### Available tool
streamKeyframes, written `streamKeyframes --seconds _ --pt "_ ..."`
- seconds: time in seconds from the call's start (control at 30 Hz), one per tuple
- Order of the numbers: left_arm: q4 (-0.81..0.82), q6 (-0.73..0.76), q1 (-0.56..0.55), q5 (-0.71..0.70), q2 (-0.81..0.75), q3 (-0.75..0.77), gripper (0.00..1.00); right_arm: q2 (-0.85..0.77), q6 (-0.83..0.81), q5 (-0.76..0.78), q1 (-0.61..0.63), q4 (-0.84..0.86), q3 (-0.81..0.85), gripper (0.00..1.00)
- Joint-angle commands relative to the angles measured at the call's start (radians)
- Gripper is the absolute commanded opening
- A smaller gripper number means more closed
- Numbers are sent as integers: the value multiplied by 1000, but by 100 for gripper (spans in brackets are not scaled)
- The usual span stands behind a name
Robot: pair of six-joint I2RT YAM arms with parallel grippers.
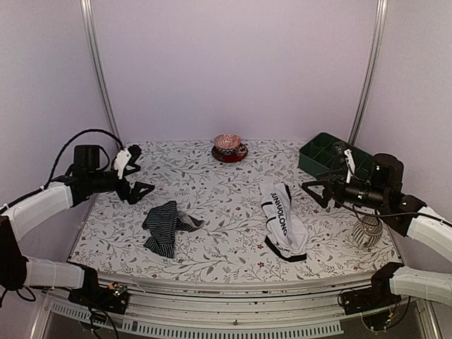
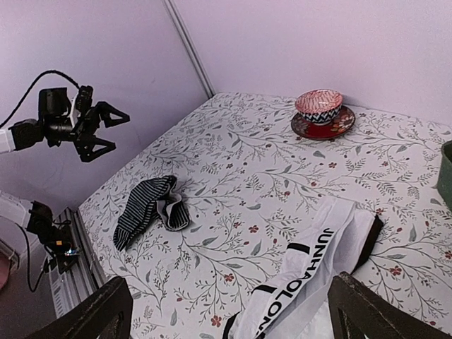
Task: Roll the underwear
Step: Adjust the underwear at the center of the board.
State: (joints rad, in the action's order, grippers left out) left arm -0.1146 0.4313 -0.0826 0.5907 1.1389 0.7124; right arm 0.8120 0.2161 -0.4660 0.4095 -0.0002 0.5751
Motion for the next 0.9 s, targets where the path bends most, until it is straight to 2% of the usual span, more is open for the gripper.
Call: streamKeyframes --seconds 0.0,0.2,0.3,0.6,0.73,0.87 --pt "-104 134 -128 -72 24 -4 98 118 -34 34 115 20 49 99" --pt "-150 208 -261 -223 71 -20 98 374 -93 149 305 -5 136 99" --pt "-160 225 -305 -314 108 -25 99 494 -115 130 358 -6 177 99" --pt "-161 206 -351 -488 223 -12 98 761 -125 108 371 -26 251 99" --pt "-156 202 -351 -504 240 -8 97 861 -106 163 361 -53 286 99" --pt "-164 202 -357 -501 274 2 91 894 -79 177 309 -60 281 99"
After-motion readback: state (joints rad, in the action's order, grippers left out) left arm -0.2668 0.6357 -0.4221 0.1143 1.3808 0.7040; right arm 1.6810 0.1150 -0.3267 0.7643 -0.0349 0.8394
